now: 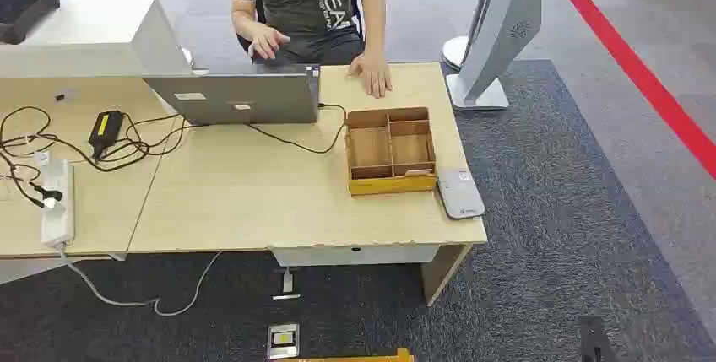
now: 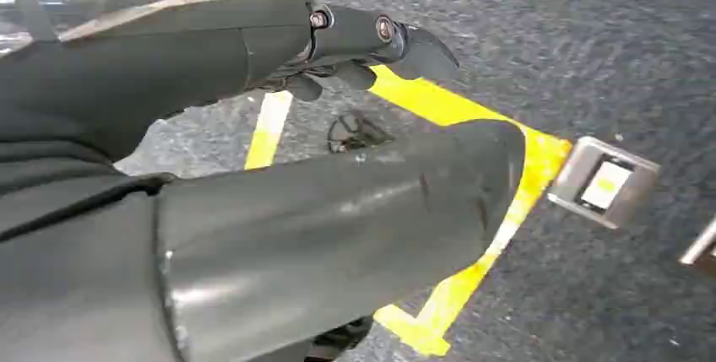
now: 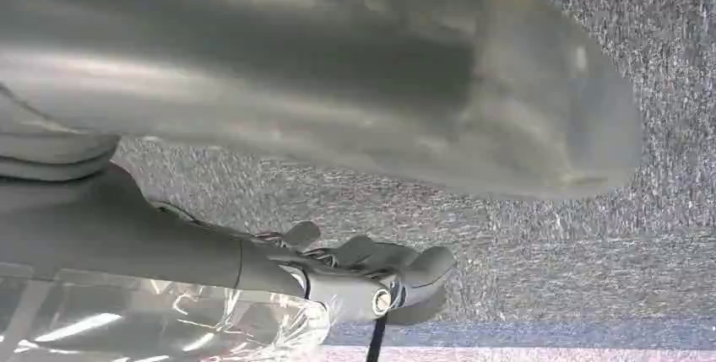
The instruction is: Pass the card to the sensor for recognition and then transmit it.
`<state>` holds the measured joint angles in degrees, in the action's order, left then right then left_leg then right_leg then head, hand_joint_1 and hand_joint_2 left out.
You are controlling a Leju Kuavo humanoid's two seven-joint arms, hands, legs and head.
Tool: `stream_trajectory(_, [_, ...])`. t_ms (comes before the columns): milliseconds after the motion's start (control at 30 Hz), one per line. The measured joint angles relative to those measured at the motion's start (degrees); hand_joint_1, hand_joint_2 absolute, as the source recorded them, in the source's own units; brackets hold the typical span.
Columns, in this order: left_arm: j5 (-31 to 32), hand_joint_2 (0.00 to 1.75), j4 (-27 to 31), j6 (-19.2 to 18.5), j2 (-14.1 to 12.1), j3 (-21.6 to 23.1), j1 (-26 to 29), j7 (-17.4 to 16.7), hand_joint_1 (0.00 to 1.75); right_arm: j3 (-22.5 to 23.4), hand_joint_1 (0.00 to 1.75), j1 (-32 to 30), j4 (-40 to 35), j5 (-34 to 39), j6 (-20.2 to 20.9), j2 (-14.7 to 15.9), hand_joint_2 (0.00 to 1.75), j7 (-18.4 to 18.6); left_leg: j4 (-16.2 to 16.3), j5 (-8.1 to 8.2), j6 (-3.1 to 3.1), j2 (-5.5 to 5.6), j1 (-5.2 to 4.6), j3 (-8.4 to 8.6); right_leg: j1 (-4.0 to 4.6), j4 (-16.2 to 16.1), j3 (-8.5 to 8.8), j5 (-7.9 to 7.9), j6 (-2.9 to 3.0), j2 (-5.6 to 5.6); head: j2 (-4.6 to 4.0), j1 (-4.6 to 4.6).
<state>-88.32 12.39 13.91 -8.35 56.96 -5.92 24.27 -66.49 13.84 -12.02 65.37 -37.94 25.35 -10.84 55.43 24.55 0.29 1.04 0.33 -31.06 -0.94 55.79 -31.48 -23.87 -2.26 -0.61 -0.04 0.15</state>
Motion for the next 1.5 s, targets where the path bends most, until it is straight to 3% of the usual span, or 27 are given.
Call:
stream_trajectory(67, [0.54,0.0,-0.02,2.46,0.2,-0.09,-0.02,2.1,0.0,0.33,0.0,0.0,-0.24,-0.28,0.0,0.02,0.0,0.0,0.0,0.0,0.0,-0.01,0.0,0.01,0.0,0.0,0.01,0.0,0.0,0.0,0.0,0.0])
stream_trajectory(167, [0.28,0.0,-0.02,3.19,0.28,-0.2,-0.01,2.11,0.0,0.37,0.0,0.02,-0.31,-1.03,1.36,0.0,0.0,2.25,0.0,0.0,0.0,-0.01,0.0,0.0,0.0,0.0,0.01,0.0,0.0,0.0,0.0,0.02])
stream_trajectory(267, [-0.48,0.0,-0.04,3.32,0.42,-0.37,0.0,0.45,0.0,0.37,0.0,0.16,-0.61,-1.84,2.03,0.0,0.0,3.56,0.0,0.0,0.0,-0.01,0.0,0.01,0.0,0.01,0.01,0.0,0.0,0.0,0.0,0.0])
stream_trajectory(433, [-0.42,0.0,-0.04,2.75,0.59,-0.5,0.1,-4.44,0.0,0.5,0.0,0.12,-0.79,-2.43,2.36,0.0,0.0,2.53,0.0,0.0,0.0,-0.01,0.0,0.0,0.0,0.0,0.0,0.0,0.0,0.0,0.0,0.0])
stream_trajectory(867, [-0.33,0.0,-0.07,1.61,1.03,-0.68,0.18,-5.6,0.0,3.96,0.0,0.42,-1.4,1.73,6.19,0.59,0.0,0.89,0.0,0.0,0.0,0.0,0.0,-0.09,0.0,0.02,0.03,0.0,0.0,0.0,0.0,0.0])
stream_trajectory(1033, [-0.05,0.0,-0.15,1.42,1.03,-0.68,0.12,-5.69,0.0,6.75,0.0,4.33,-2.29,0.61,6.14,4.63,0.0,-5.4,0.01,-0.02,0.03,-0.03,-0.03,-0.08,-0.11,0.03,-0.05,0.05,-0.04,-0.02,0.0,-0.07])
stream_trajectory(1200, [0.59,0.0,-0.33,1.33,1.03,-0.66,0.18,-5.91,0.0,10.12,0.0,8.72,-5.4,-4.81,5.66,9.75,0.0,-7.76,0.02,-0.15,0.16,0.04,-0.13,-0.17,-0.17,0.04,-0.03,0.1,-0.12,0.04,0.0,0.09])
stream_trajectory(1333, [0.94,0.0,-0.35,1.0,1.03,-0.61,0.1,-5.88,0.0,14.43,0.0,10.61,-11.39,-14.13,3.76,13.66,0.0,-5.33,0.02,-0.15,0.15,0.07,-0.12,-0.13,-0.13,0.04,-0.03,0.1,-0.12,0.06,0.0,0.04])
stream_trajectory(1367, [1.03,0.0,-0.35,0.91,1.03,-0.57,0.11,-5.88,0.0,15.81,0.0,10.72,-13.21,-17.15,3.74,14.47,1.75,-3.88,0.02,-0.15,0.15,0.07,-0.11,-0.16,-0.11,0.04,-0.01,0.1,-0.11,0.06,0.0,0.07])
stream_trajectory(1500, [1.86,0.0,-0.35,0.21,1.03,-0.35,0.06,-5.88,0.0,22.13,0.0,10.51,-21.28,-30.35,6.8,16.17,1.75,1.05,0.0,-0.15,0.14,0.07,-0.11,-0.17,-0.1,0.08,-0.04,0.1,-0.1,0.05,0.0,0.04])
